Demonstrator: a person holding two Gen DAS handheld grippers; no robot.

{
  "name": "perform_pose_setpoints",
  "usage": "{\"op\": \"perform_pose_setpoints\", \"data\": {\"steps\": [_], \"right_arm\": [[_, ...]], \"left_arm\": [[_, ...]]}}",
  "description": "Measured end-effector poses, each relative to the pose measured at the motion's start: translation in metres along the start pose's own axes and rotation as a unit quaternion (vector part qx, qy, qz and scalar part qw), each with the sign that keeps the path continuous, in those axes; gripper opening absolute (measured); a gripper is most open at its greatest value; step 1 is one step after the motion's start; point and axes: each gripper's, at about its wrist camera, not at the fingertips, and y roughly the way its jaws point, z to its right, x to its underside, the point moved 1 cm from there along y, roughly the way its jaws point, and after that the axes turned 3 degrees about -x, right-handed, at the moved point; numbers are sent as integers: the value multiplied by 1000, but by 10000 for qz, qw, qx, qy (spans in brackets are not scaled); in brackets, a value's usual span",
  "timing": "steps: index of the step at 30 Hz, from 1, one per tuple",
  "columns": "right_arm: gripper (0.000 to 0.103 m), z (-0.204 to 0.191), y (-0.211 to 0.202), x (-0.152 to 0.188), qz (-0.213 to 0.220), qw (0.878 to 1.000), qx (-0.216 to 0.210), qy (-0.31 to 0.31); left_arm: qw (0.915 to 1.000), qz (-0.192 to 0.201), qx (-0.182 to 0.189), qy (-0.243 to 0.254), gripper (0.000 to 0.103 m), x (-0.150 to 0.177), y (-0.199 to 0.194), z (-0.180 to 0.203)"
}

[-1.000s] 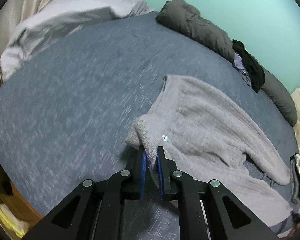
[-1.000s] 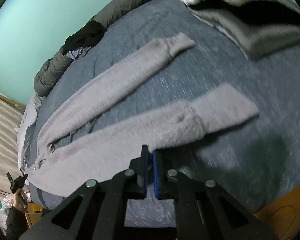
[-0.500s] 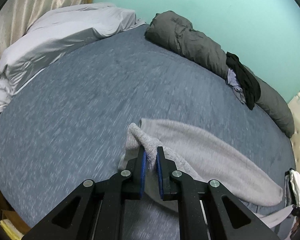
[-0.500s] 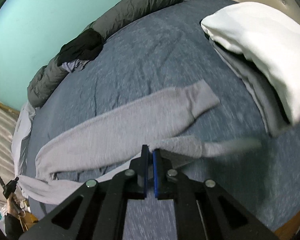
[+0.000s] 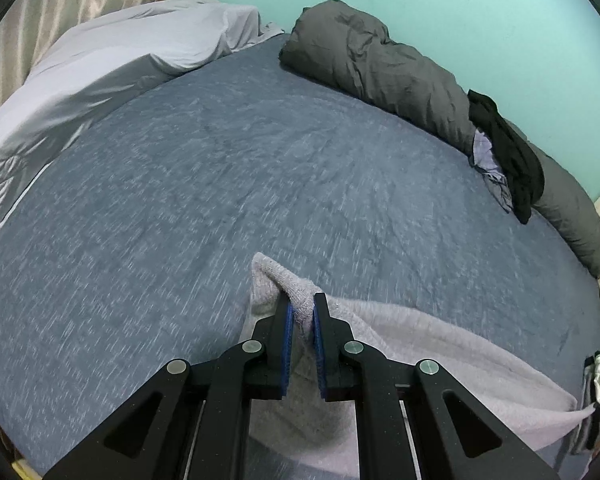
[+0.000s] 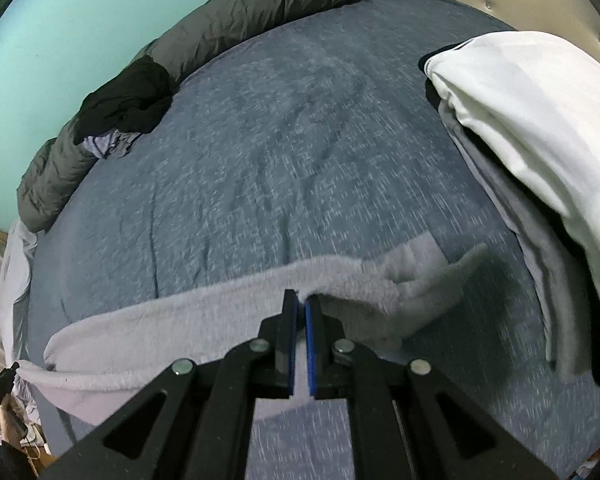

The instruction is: Fold clothes

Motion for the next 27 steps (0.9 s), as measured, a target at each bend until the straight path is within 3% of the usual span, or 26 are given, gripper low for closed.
{"op": "perform_pose_setpoints", "data": {"steps": [10,12,14,15,17,19,21,23,27], "right_arm": [[3,-4,54,-24,-238,9990,381,8],[3,-5,67,-27,-278,9988,413,-13],[9,-6,78,-30,-245,9987,434,-69],[15,-6,80,-32,-185,9986,477,-100],[27,-6,75,-32,97,9986,460,-262],[54,-5,65,-29,422,9971,441,-451],[55,-3,48,-21,771,9944,438,-576],[55,3,33,-4,949,9940,119,-540],[55,12,19,36,997,9934,-303,-481]], "left_arm": [[9994,-103,-309,64,10,-32,51,29],[9992,-109,-372,104,14,-34,63,36],[9988,-106,-480,44,22,-32,73,39],[9985,-104,-536,9,33,-31,77,40],[9987,71,-506,7,35,-28,75,42],[9978,274,-588,131,40,-23,66,47],[9969,480,-554,278,41,-12,53,53],[9971,568,-374,333,41,2,42,60],[9972,544,-22,505,41,46,21,81]]}}
